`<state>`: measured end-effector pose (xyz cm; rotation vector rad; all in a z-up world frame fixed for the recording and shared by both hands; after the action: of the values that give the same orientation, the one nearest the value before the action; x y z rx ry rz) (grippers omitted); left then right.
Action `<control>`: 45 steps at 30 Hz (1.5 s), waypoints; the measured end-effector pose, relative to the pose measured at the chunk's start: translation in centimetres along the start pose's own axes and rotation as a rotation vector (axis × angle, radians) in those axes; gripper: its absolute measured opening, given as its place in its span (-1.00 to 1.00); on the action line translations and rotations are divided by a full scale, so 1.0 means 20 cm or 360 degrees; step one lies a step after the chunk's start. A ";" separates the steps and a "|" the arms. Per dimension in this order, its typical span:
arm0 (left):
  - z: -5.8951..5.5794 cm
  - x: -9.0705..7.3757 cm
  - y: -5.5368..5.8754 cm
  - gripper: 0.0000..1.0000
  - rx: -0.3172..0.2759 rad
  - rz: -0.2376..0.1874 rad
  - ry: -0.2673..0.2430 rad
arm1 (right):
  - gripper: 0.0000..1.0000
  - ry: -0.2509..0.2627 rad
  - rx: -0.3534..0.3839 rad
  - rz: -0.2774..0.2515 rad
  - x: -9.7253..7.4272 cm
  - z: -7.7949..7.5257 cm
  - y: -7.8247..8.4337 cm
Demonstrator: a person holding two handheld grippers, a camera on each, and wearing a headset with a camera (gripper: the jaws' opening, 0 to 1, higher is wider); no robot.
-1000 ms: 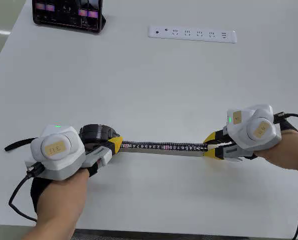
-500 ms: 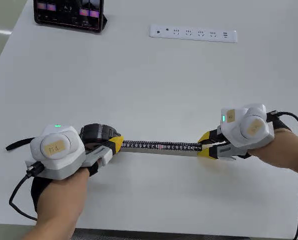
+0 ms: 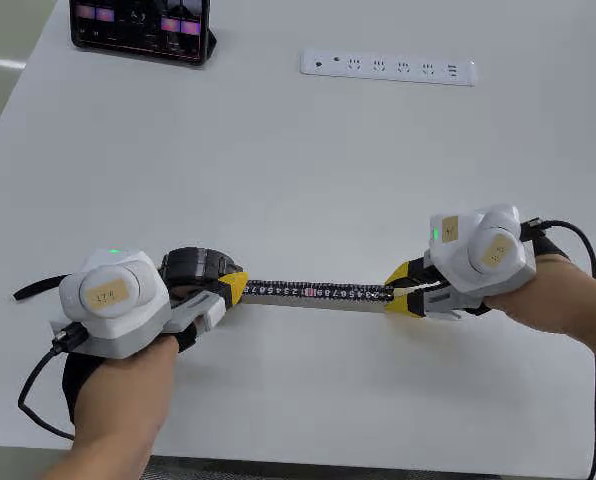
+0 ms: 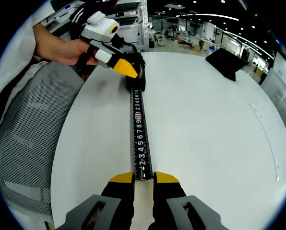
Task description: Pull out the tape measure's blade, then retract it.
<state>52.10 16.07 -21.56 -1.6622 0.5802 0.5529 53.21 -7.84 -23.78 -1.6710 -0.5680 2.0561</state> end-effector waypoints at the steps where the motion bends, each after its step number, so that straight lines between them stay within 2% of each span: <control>1: 0.00 0.00 0.00 0.15 0.0000 0.0000 0.0001 | -0.79 0.0000 0.0001 -0.0001 0.00 0.00 0.00; 10: 0.00 0.00 0.00 0.14 -0.0010 0.0004 0.0008 | -0.79 -0.0006 0.0005 -0.0009 0.02 0.00 -0.02; 25: 0.01 0.00 0.00 0.14 -0.0012 0.0005 0.0012 | -0.79 -0.0021 -0.0015 -0.0042 0.07 0.00 -0.10; 45: 0.01 0.00 0.00 0.14 -0.0018 0.0005 0.0027 | -0.79 -0.0036 -0.0012 -0.0117 0.14 -0.02 -0.19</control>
<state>52.14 16.20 -21.60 -1.6782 0.5933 0.5459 53.28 -3.08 -23.92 -1.6089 -0.6355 2.0252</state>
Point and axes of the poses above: the centre of the closed fingertips' face, and the gripper's own axes: x roughly forward along the fingers, z roughly to its left, y roughly out of its underside, the point moved 3 cm from there along -x, roughly backward along the fingers, and after that the axes turned 9 degrees about -y, right-handed, at the moved point
